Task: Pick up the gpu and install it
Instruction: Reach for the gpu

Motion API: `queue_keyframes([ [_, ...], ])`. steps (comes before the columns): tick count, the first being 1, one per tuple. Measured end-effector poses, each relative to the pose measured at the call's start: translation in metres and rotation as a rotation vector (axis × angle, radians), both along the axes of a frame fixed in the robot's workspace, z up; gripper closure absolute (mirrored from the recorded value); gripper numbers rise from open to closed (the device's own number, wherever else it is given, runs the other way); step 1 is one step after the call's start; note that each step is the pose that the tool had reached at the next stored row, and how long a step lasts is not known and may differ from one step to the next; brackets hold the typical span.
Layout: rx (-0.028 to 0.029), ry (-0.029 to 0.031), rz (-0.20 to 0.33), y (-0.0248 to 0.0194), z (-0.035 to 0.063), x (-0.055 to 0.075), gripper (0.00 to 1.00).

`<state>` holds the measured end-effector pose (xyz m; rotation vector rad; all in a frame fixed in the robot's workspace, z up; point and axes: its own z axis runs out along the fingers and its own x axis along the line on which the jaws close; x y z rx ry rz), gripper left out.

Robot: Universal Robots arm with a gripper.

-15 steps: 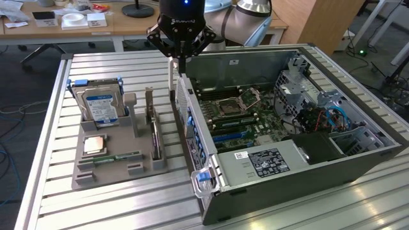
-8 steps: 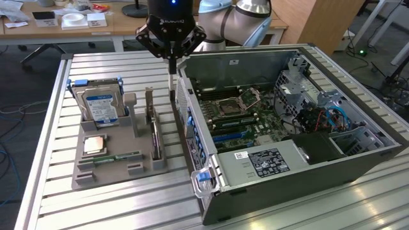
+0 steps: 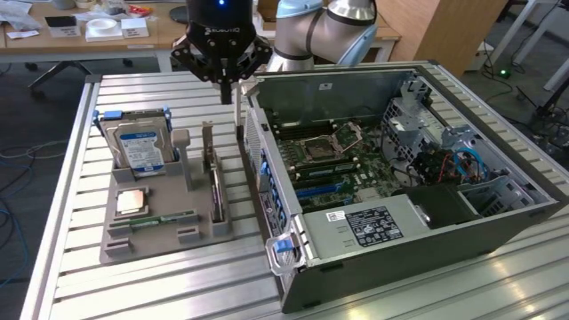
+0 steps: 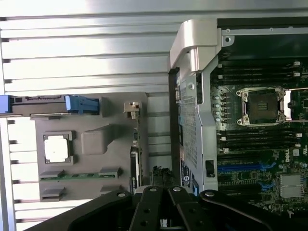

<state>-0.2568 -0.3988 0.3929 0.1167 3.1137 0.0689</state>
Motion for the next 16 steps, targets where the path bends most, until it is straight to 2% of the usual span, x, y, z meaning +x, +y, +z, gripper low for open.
queue_keyframes([
  [6,0.0,-0.0001,0.0,0.0,-0.0003,-0.014,0.89],
  [11,0.0,0.0,0.0,-0.0004,-0.0003,-0.015,0.89],
  [13,-0.0002,0.0,0.0,-0.0023,-0.0003,-0.015,0.89],
  [16,-0.0005,-0.0001,0.0,-0.0079,-0.0003,-0.015,0.89],
])
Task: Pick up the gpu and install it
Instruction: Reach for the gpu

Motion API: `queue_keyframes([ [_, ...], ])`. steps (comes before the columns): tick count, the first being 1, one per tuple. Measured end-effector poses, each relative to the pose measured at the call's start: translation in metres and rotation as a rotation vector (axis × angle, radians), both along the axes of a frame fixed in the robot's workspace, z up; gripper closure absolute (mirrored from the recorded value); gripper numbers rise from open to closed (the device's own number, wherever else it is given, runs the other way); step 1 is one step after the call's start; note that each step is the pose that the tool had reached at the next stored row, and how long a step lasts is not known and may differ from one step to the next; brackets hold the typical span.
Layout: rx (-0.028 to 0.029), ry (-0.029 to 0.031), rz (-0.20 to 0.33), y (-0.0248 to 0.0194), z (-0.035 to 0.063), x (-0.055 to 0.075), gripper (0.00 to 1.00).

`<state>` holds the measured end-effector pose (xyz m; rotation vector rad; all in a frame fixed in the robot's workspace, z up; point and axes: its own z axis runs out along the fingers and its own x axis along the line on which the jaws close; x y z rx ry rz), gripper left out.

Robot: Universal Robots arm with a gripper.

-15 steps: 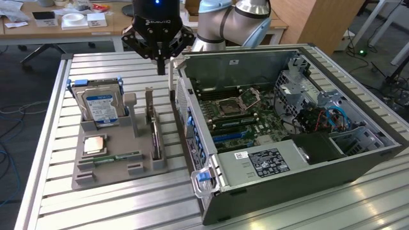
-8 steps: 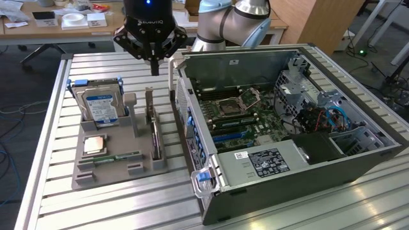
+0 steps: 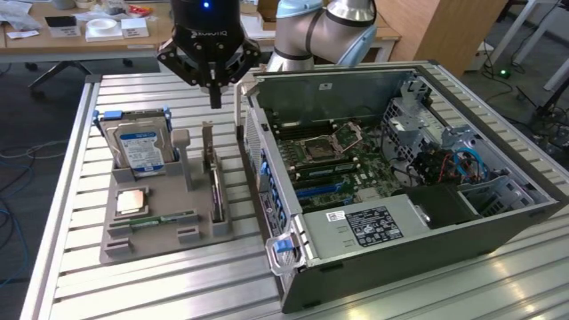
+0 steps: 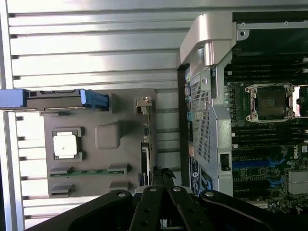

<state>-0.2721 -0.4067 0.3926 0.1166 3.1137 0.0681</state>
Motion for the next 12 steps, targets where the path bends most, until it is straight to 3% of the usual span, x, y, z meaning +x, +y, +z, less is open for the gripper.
queue_keyframes([
  [8,-0.0004,0.0,0.0,-0.0179,0.0,-0.001,0.89],
  [12,-0.0007,0.0,0.0,-0.0232,0.0,-0.002,0.89],
])
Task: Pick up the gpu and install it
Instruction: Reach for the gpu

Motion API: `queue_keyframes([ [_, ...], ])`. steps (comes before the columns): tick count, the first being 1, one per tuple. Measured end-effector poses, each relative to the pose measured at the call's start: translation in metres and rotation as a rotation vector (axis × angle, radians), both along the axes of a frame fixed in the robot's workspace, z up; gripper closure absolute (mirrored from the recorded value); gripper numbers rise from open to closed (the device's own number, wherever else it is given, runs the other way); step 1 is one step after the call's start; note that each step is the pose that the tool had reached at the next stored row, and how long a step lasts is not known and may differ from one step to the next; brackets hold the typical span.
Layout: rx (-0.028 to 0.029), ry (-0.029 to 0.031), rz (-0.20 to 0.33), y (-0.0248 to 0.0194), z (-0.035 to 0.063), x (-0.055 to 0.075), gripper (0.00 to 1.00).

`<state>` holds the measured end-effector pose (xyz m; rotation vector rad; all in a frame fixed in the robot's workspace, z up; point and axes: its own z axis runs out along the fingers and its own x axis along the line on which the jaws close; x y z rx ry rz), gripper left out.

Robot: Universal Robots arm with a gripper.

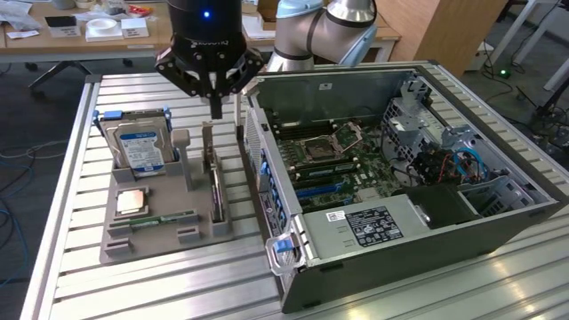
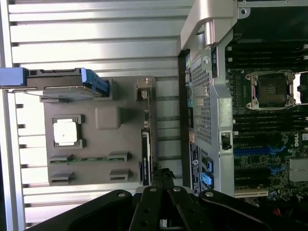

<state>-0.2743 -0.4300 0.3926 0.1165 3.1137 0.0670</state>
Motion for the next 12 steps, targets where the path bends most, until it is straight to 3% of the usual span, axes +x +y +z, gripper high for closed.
queue_keyframes([
  [12,0.0001,0.0,0.0,-0.0078,-0.0001,-0.0096,0.89],
])
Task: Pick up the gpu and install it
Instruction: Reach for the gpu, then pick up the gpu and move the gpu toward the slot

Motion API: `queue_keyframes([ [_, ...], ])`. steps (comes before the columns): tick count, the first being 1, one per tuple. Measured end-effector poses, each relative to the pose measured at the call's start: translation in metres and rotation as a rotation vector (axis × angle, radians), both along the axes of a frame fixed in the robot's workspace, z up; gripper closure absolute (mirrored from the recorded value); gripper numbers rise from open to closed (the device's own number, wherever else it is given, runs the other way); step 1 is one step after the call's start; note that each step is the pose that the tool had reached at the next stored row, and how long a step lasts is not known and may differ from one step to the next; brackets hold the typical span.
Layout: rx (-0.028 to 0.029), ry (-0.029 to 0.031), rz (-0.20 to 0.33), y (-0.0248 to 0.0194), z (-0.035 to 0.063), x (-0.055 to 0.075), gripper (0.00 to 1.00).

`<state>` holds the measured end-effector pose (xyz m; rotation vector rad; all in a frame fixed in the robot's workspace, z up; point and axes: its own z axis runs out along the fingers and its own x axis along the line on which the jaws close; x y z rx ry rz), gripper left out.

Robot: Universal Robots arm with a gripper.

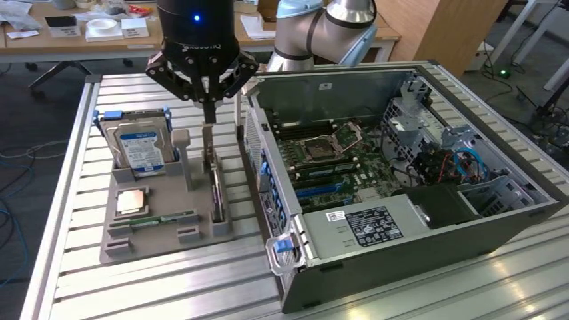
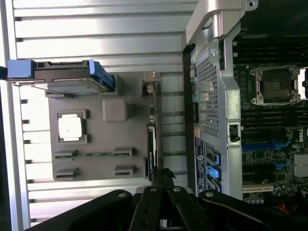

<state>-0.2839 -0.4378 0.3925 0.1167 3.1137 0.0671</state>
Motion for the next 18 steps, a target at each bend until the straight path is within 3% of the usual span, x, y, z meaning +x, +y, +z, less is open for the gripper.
queue_keyframes([
  [16,0.0,-0.0001,0.0,0.0,0.0,0.0,0.89],
  [18,0.0,0.0,0.0,0.0,0.0,0.0,0.77],
])
